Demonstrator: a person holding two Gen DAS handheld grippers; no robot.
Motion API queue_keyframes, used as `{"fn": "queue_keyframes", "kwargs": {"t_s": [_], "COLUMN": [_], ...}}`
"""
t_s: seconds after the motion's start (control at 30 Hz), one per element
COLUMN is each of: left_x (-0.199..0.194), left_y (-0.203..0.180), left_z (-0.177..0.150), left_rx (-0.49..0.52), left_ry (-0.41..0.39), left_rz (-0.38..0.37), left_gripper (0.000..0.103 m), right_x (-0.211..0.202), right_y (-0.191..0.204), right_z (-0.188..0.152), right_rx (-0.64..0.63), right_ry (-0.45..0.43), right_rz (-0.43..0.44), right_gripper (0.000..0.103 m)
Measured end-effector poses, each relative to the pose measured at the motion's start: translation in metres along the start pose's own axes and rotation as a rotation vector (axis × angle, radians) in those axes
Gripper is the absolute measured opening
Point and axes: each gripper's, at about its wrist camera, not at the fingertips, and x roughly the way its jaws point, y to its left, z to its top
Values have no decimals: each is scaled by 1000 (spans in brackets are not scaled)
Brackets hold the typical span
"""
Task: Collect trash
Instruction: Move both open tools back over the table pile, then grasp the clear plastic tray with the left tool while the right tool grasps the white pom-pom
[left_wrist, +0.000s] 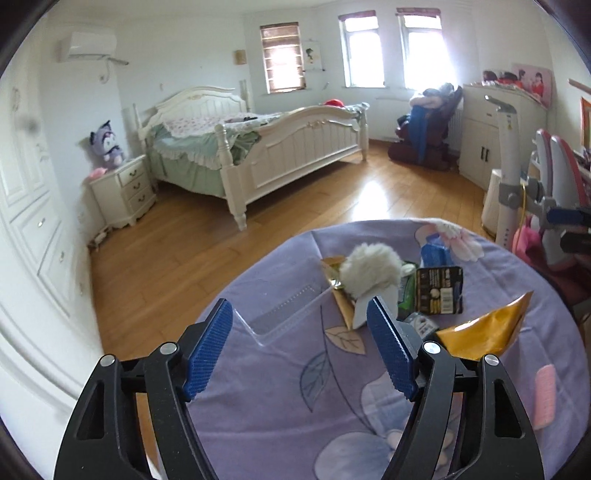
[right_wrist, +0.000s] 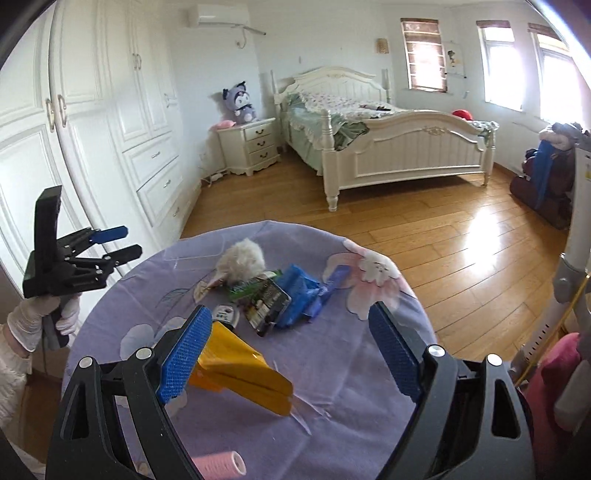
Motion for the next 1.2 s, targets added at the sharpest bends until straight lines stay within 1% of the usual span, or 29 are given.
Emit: {"fn": "queue_keyframes", "kwargs": {"t_s": [0.07,0.13,0.17,0.23,0.27,0.3,0.33,0.37,0.5,0.53,0.57,0.6,0.63,0.67,0.7,0.8,0.83,0.93,1.07,1.13,1.2], "left_x": [19,41,51,69,75,80,86,89,100,104,109,113,117,120,122,116,111,89,50,26,2], "left_y": [-5,-4,-2,2,4,5,5,4,-7,-7,-6,-2,2,3,5,5,5,15,13,5,-8], "left_z": [2,4,4,4,3,3,3,2,0,0,1,1,0,-1,-2,-5,-5,-1,8,13,19], "left_rx": [68,108,112,122,128,132,141,153,224,224,212,188,159,137,124,107,88,-11,-91,-107,-120], "left_ry": [34,79,98,132,140,150,161,167,186,197,209,222,233,243,247,213,201,160,78,28,-24], "left_rz": [5,-5,-11,-26,-24,-28,-42,-53,-94,-97,-100,-101,-108,-115,-111,-95,-91,-100,-107,-129,-163], "left_gripper": [73,73,67,61,58,57,53,50,50,40,29,24,18,12,11,7,4,4,4,4,4], "right_x": [27,55,70,101,116,127,142,156,199,206,215,221,225,229,230,224,219,188,127,93,58], "right_y": [10,19,23,31,33,35,38,40,43,44,46,47,49,50,51,52,53,51,48,44,39], "right_z": [18,31,37,48,52,55,59,63,69,66,64,62,60,58,56,54,54,53,54,52,45], "right_rx": [-16,-27,-28,-41,-43,-45,-48,-47,-50,-53,-61,-67,-69,-66,-65,-59,-60,-41,-22,0,11], "right_ry": [43,94,117,168,191,210,233,253,333,354,384,402,421,436,446,433,420,359,213,140,68], "right_rz": [51,91,110,126,134,137,137,140,111,107,106,106,110,122,132,148,154,186,216,232,231], "right_gripper": [86,82,80,80,76,75,75,73,71,71,70,68,68,64,53,41,40,40,40,40,40]}}
